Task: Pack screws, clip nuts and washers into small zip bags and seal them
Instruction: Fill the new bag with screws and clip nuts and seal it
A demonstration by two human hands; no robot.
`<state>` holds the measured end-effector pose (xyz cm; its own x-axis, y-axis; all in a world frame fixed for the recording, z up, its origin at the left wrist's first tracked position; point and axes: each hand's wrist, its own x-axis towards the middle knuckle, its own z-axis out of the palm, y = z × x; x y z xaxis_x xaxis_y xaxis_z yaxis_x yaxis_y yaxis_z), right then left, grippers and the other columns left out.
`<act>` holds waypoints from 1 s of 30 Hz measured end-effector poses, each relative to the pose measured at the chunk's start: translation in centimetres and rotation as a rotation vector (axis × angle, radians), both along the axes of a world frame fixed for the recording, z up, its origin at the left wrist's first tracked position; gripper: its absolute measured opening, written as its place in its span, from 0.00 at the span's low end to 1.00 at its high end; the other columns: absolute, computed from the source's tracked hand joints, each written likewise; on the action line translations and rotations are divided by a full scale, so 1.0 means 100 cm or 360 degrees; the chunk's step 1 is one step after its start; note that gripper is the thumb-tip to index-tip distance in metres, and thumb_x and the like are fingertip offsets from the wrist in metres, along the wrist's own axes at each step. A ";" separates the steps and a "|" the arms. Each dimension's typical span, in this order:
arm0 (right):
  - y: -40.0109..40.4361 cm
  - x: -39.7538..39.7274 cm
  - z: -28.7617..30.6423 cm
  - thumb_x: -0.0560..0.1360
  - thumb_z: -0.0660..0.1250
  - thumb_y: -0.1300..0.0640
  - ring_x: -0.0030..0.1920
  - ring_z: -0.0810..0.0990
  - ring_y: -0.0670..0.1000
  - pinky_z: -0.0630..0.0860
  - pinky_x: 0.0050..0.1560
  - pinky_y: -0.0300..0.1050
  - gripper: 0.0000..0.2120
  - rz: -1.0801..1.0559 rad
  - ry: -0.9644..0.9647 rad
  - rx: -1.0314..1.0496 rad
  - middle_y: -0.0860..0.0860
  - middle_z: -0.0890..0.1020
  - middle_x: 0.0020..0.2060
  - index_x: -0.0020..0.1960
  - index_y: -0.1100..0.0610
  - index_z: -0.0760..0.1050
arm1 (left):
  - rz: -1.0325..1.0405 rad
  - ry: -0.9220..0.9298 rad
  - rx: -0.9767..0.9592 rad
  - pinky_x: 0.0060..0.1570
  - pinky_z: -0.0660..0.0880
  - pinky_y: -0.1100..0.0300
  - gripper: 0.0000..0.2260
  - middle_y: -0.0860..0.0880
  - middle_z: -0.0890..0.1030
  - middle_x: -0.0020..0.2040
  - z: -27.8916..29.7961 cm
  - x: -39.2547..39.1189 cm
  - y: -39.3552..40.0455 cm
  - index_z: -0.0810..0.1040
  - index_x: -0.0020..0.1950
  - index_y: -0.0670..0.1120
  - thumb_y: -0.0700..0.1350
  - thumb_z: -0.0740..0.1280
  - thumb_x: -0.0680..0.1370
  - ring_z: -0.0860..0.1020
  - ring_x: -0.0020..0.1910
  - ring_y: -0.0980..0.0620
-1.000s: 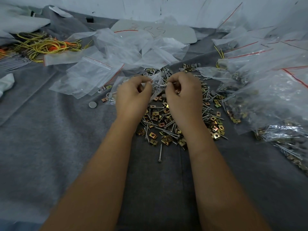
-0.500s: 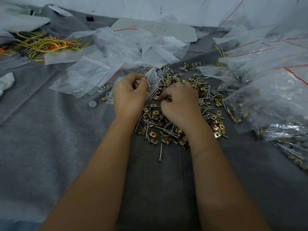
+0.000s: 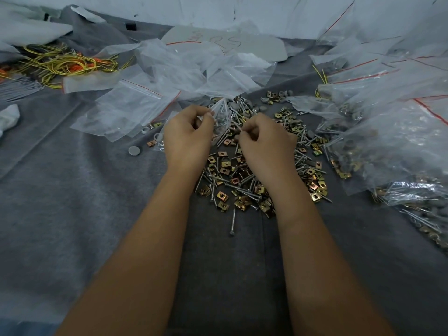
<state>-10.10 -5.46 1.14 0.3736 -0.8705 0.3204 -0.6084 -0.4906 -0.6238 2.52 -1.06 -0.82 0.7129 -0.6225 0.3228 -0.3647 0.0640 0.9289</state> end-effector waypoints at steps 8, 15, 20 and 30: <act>0.004 0.001 0.005 0.74 0.69 0.57 0.47 0.76 0.52 0.74 0.54 0.59 0.02 0.0008 -0.0262 -0.0208 0.45 0.74 0.39 0.45 0.52 0.80 | -0.0159 -0.0133 0.0199 0.38 0.80 0.45 0.06 0.60 0.74 0.27 -0.001 -0.004 0.000 0.79 0.40 0.61 0.51 0.63 0.73 0.72 0.29 0.57; 0.001 0.002 0.001 0.74 0.68 0.65 0.48 0.78 0.52 0.77 0.52 0.54 0.11 0.0133 -0.0310 -0.0321 0.51 0.80 0.44 0.55 0.58 0.81 | -0.0169 -0.0207 0.0187 0.37 0.79 0.43 0.06 0.59 0.74 0.27 0.000 -0.004 0.001 0.78 0.40 0.62 0.52 0.62 0.73 0.72 0.29 0.56; 0.001 0.002 -0.001 0.75 0.66 0.67 0.46 0.81 0.46 0.78 0.50 0.39 0.15 0.0184 -0.0484 -0.0070 0.46 0.82 0.43 0.59 0.55 0.78 | -0.0149 -0.0127 0.0161 0.36 0.78 0.48 0.07 0.59 0.73 0.27 0.000 -0.004 0.001 0.79 0.40 0.60 0.51 0.64 0.74 0.72 0.28 0.57; 0.005 0.004 0.000 0.74 0.64 0.70 0.44 0.78 0.39 0.74 0.44 0.29 0.19 0.0279 -0.0701 0.0040 0.41 0.80 0.47 0.58 0.50 0.77 | -0.0002 -0.0071 0.0062 0.33 0.68 0.57 0.08 0.54 0.74 0.29 0.002 -0.003 0.002 0.79 0.42 0.58 0.45 0.65 0.78 0.70 0.28 0.58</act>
<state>-9.67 -4.93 1.14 0.3488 -0.8159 0.4612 -0.1925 -0.5440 -0.8167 2.25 -0.83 -0.59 0.6975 -0.6361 0.3299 -0.4059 0.0287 0.9135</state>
